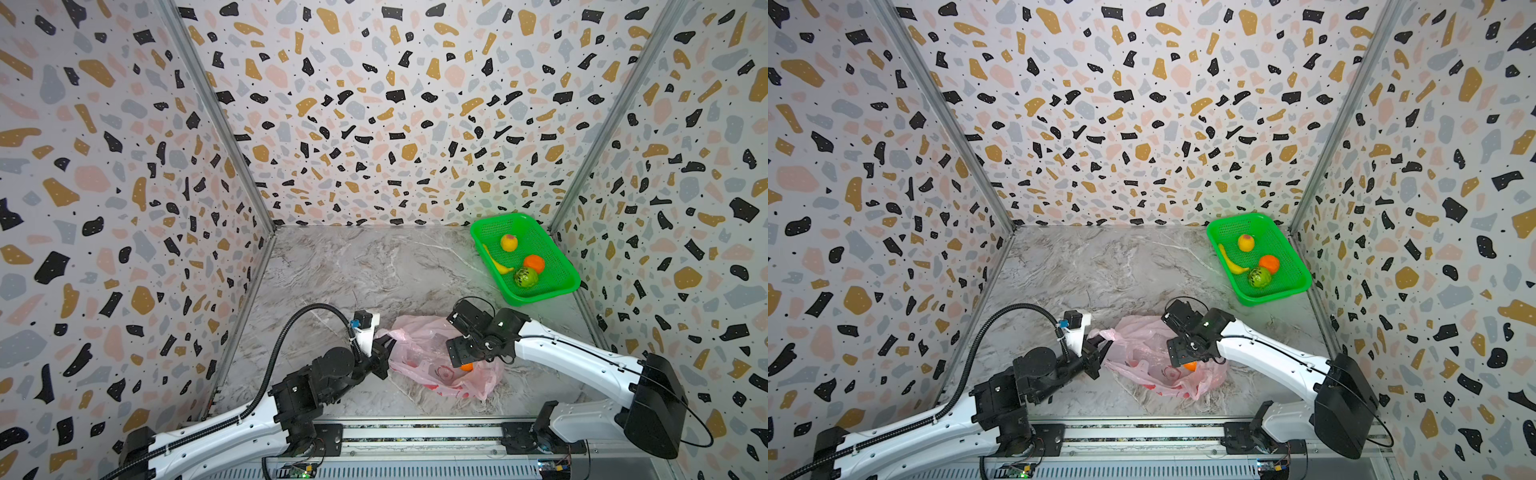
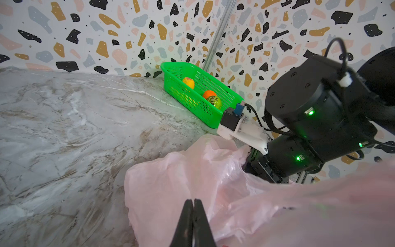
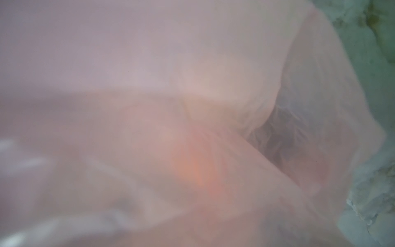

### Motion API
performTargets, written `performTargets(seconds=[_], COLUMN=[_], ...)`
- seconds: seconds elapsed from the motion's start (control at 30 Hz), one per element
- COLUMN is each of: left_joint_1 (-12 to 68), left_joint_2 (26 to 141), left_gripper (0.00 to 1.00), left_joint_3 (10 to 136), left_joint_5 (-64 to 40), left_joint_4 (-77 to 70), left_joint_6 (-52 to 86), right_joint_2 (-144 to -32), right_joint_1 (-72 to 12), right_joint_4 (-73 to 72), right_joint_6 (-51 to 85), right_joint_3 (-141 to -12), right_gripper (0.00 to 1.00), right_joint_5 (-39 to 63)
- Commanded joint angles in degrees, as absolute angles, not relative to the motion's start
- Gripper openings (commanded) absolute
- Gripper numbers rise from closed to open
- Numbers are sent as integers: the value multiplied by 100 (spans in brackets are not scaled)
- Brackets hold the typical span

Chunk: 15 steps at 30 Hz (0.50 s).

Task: Untie the knot of the plastic bag and take out the fruit
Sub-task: Pick up the fruit from the plastic bag.

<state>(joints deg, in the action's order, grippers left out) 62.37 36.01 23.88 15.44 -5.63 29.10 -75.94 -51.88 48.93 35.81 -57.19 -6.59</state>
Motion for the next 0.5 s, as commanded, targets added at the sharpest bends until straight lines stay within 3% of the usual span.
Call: performTargets(seconds=[0.0, 0.23, 0.47], left_joint_1=[6260, 6275, 6276], left_joint_2=[3624, 3754, 3751], left_gripper=[0, 0, 0], left_joint_3=[2314, 2329, 2330], left_joint_5=[1345, 1230, 1309], left_joint_4=[-987, -1046, -976], left_joint_6=[2833, 2786, 2775], right_joint_2=[-7753, -7859, -8038], right_joint_1=[-5247, -5010, -4968], right_joint_4=[4908, 4456, 3791], right_joint_6=[3425, 3337, 2995], right_joint_3=[-5796, -5176, -4960], right_gripper=[92, 95, 94], right_joint_5=[-374, -864, -89])
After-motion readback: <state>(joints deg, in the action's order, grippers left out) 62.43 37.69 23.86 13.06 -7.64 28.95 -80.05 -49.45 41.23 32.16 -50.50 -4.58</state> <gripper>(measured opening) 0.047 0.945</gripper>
